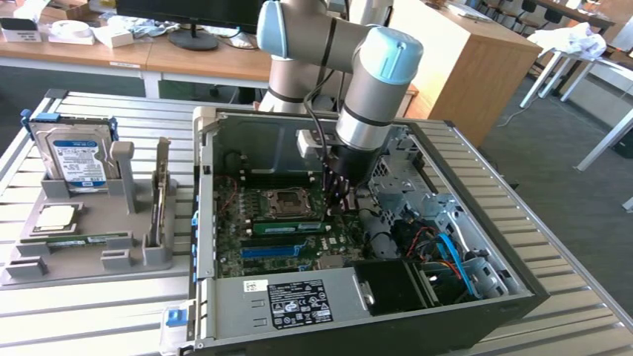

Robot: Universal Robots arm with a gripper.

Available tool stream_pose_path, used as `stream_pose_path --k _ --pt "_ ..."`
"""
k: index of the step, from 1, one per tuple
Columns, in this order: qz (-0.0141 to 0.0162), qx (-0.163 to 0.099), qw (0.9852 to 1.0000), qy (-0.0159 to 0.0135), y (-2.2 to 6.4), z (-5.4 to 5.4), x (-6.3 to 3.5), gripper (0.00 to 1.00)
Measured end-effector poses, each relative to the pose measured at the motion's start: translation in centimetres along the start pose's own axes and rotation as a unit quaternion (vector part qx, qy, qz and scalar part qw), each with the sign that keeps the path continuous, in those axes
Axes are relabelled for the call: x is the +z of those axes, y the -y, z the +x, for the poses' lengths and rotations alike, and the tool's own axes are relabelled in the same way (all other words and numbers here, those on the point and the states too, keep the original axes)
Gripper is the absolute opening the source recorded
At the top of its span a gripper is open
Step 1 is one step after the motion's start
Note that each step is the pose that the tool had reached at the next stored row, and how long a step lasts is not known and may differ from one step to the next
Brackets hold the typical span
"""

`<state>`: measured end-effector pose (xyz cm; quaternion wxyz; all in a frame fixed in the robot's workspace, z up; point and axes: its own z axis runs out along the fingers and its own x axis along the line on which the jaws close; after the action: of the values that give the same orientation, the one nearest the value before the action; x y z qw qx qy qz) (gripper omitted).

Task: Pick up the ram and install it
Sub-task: 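Press down the ram until it locks into place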

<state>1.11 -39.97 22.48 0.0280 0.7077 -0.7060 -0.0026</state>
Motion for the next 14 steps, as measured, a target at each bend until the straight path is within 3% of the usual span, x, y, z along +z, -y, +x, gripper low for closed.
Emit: stream_pose_path --k 14 --pt "0.0001 0.000 1.0000 -0.0001 0.01 0.00 0.21 0.10"
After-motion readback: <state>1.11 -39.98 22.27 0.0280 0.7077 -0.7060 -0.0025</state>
